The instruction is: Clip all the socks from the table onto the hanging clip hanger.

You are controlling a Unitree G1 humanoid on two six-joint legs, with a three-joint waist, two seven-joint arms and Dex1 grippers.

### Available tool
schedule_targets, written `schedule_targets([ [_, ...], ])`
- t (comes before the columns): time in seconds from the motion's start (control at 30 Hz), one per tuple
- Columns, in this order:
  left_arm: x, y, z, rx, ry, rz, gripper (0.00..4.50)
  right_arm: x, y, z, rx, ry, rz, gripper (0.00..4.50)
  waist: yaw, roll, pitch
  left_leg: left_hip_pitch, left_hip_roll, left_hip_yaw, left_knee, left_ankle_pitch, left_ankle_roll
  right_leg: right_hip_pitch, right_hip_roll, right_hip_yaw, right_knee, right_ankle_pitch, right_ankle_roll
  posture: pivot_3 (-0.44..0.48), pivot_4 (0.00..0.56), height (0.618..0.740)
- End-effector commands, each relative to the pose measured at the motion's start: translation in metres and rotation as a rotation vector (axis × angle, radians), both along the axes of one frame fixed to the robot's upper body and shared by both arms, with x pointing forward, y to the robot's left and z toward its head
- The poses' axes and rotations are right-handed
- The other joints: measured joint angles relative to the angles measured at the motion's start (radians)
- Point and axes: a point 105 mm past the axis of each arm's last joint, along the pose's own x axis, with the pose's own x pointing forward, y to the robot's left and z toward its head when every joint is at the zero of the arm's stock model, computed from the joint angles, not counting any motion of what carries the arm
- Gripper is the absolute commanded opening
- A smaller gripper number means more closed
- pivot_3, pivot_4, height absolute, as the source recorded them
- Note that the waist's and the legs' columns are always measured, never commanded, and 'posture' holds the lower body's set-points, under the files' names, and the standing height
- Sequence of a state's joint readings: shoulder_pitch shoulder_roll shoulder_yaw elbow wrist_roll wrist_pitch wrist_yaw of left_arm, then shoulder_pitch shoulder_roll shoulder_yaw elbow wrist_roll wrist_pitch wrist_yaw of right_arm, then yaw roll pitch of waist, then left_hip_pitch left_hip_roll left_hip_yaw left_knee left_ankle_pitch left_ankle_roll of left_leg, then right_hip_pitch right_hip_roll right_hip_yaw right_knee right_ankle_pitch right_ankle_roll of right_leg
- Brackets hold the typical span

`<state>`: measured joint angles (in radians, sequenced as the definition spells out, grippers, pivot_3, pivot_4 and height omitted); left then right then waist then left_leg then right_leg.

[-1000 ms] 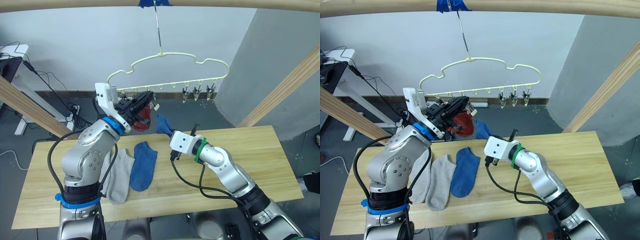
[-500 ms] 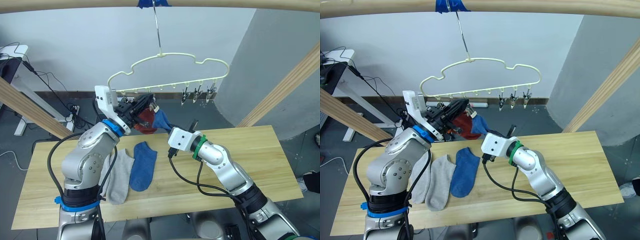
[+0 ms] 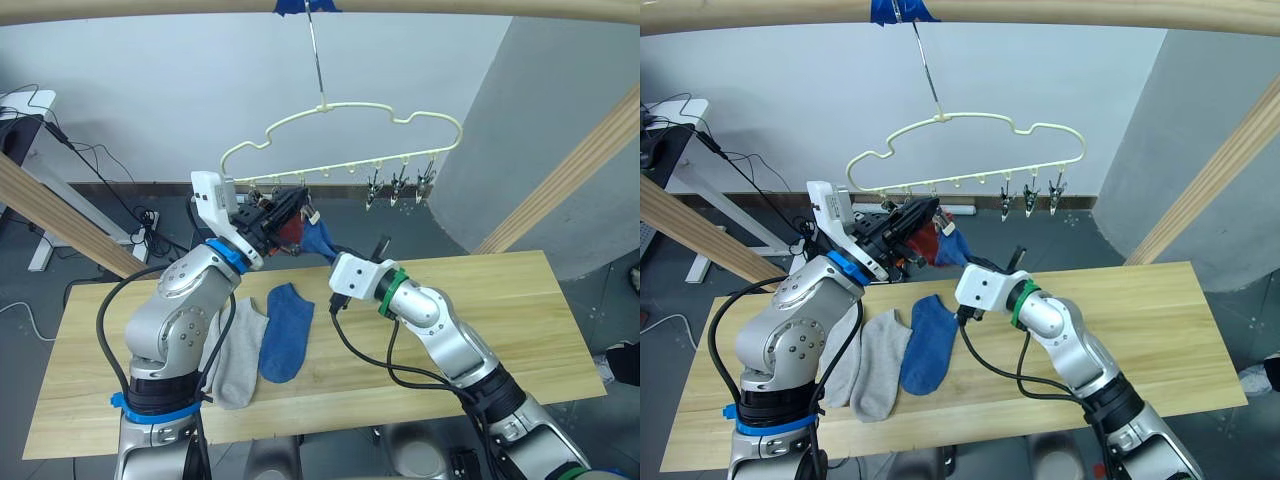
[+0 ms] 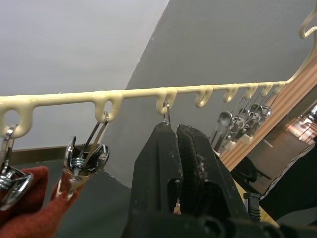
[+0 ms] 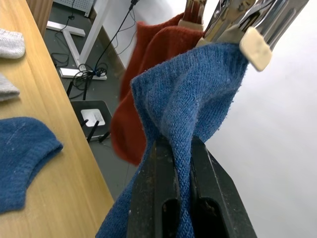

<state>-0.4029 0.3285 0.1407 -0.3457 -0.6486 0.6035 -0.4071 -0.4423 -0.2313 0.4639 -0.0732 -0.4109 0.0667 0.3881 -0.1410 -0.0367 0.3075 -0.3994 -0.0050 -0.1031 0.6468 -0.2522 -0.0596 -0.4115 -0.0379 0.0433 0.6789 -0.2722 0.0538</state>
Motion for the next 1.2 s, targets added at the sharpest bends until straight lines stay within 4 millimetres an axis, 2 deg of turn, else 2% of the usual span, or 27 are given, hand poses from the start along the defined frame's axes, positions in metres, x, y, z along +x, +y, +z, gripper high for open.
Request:
schedule_targets([
  [0.03,-0.007,-0.005,0.012,0.000,-0.059,-0.017,0.00,-0.003,0.003,0.013,0.028,-0.053,0.019,0.01,0.000,0.000,0.000,0.000,0.000,0.000,0.000,0.000,0.000,0.000,0.000,0.000,0.000,0.000,0.000,-0.248,0.298,0.740],
  [0.3,-0.007,-0.003,0.013,-0.018,-0.059,-0.023,0.00,-0.002,0.004,0.015,0.046,-0.049,0.014,0.01,0.000,0.000,0.000,0.000,0.000,0.000,0.000,0.000,0.000,0.000,0.000,0.000,0.000,0.000,0.000,-0.249,0.297,0.740],
  [0.4,-0.006,-0.001,0.013,-0.010,-0.061,-0.013,0.80,-0.001,0.005,0.017,0.053,-0.049,0.012,0.00,0.000,0.000,0.000,0.000,0.000,0.000,0.000,0.000,0.000,0.000,0.000,0.000,0.000,0.000,0.000,-0.249,0.297,0.740],
  [0.63,-0.007,0.002,0.007,0.017,-0.049,-0.010,3.03,-0.003,0.008,0.015,0.061,-0.026,0.036,0.00,0.000,0.000,0.000,0.000,0.000,0.000,0.000,0.000,0.000,0.000,0.000,0.000,0.000,0.000,0.000,-0.246,0.295,0.740],
  [0.73,-0.008,0.004,0.004,0.038,-0.052,-0.006,3.03,-0.007,0.012,0.015,0.098,0.018,0.064,0.00,-0.001,0.000,0.000,0.000,0.000,0.000,0.000,0.000,0.000,0.000,0.000,0.000,0.000,0.000,0.000,-0.243,0.294,0.740],
  [0.83,-0.008,0.006,0.003,0.057,-0.054,0.009,3.07,-0.007,0.011,0.011,0.077,0.037,0.061,0.76,0.000,0.000,0.000,0.000,0.000,0.000,0.000,0.000,0.000,0.000,0.000,0.000,0.000,0.000,0.000,-0.243,0.294,0.740],
  [0.93,-0.008,0.011,0.000,0.081,-0.050,0.027,3.07,-0.004,0.004,0.008,0.012,0.018,0.032,1.74,0.000,0.000,0.000,0.000,0.000,0.000,0.000,0.000,0.000,0.000,0.000,0.000,0.000,0.000,0.000,-0.242,0.293,0.740],
  [1.2,-0.034,0.020,-0.017,0.328,-0.116,-0.073,3.07,-0.018,-0.037,0.007,-0.063,0.062,0.010,1.74,0.001,0.000,0.000,0.000,0.001,0.000,-0.001,0.000,0.000,-0.001,0.000,0.000,0.000,0.000,0.000,-0.245,0.288,0.740],
])
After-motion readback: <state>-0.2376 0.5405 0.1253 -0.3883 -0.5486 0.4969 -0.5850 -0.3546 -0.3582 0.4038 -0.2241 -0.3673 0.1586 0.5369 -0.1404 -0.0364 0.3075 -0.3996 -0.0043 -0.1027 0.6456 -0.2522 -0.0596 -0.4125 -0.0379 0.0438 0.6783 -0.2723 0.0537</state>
